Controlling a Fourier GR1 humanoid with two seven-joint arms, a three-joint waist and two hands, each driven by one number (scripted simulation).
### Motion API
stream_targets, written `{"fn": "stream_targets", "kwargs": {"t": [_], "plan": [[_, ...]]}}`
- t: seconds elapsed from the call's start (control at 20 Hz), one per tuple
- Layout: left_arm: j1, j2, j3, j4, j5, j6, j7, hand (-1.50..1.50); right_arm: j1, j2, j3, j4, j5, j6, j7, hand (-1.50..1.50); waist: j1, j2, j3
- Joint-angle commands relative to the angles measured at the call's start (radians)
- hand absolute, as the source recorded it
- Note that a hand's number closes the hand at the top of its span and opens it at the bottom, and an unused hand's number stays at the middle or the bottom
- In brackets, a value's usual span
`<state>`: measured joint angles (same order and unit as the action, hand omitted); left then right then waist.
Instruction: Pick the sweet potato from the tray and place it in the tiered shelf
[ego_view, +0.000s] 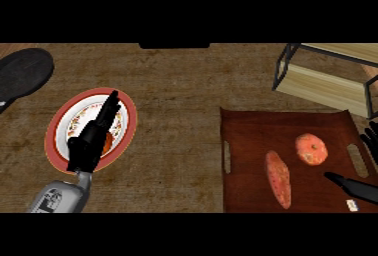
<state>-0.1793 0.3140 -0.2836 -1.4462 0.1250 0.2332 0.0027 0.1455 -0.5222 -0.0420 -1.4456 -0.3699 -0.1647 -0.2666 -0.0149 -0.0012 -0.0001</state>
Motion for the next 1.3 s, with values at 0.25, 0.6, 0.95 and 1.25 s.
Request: {"fn": "stream_targets", "kwargs": {"t": [0.25,0.6,0.95,1.25], "plan": [[0.025,-0.038,-0.005,-0.001,-0.031,-0.007,-0.023,0.0,0.026,-0.233,0.012,-0.263,0.063,0.087,0.333,-1.5,0.01,0.0,-0.001],[-0.021,0.0,0.042,0.025,-0.006,-0.05,-0.006,0.0,-0.026,-0.443,0.13,-0.424,0.148,0.223,0.623,-1.5,0.016,0.001,-0.003],[-0.037,-0.057,0.032,0.062,-0.045,-0.03,-0.015,0.0,-0.086,-0.471,0.231,-0.639,0.261,0.238,0.953,-1.5,0.012,0.001,-0.001],[-0.045,-0.072,0.057,0.071,-0.066,-0.073,-0.018,0.0,-0.173,-0.305,0.334,-0.698,0.396,0.233,1.13,-1.5,0.018,0.002,-0.001]]}}
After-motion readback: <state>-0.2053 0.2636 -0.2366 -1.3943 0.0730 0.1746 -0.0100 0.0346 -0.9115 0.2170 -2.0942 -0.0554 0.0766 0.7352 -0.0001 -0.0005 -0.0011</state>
